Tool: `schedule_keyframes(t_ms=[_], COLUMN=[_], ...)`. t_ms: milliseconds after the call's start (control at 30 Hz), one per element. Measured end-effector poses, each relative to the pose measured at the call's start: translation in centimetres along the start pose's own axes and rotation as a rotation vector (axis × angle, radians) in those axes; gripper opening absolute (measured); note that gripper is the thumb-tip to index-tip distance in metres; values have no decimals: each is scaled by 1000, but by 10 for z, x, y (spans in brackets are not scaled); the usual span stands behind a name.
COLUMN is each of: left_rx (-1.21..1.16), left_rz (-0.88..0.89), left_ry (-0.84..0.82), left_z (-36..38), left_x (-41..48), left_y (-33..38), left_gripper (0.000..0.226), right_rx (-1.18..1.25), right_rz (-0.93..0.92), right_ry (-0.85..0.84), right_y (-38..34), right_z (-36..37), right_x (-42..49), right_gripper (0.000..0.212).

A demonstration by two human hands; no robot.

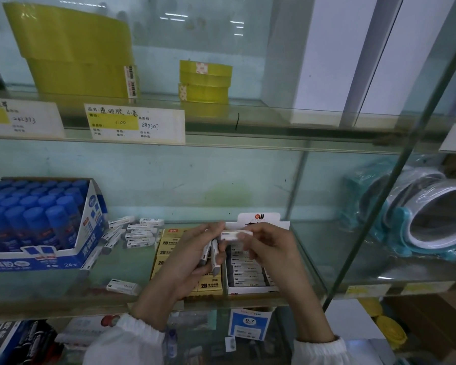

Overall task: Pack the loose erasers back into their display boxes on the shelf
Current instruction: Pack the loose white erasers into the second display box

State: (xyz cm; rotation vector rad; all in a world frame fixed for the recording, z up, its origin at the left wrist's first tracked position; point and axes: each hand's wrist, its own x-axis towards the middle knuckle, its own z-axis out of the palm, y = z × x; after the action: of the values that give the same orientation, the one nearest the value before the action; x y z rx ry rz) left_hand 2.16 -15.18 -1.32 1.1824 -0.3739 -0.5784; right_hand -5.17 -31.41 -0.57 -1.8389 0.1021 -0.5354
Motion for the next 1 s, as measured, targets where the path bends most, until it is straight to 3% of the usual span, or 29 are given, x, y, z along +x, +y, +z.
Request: schedule_keyframes(t_ms=[133, 267, 467, 567, 900, 1000], left_rx=[-112, -229, -248, -255, -122, -52], left_rz=[7, -4, 28, 43, 26, 1], left_ry=[94, 164, 214, 196, 154, 139], left_z=[-1, -3, -5, -4, 1, 4], left_x=[2, 7, 9, 7, 2, -1], left_y=[1, 0, -2, -1, 3, 4], left_gripper=[19, 38, 40, 38, 41, 40], right_rx=[-38, -221, -424, -551, -626, -498], right_rz=[155, 279, 343, 327, 261, 74], right_ry=[137, 116, 187, 213, 209, 265], right_y=[7, 12, 12, 15, 7, -6], right_z=[-16, -15, -4, 0, 1, -3], right_x=[1, 1, 4, 4, 0, -4], right_gripper=[10, 22, 5, 6, 6, 6])
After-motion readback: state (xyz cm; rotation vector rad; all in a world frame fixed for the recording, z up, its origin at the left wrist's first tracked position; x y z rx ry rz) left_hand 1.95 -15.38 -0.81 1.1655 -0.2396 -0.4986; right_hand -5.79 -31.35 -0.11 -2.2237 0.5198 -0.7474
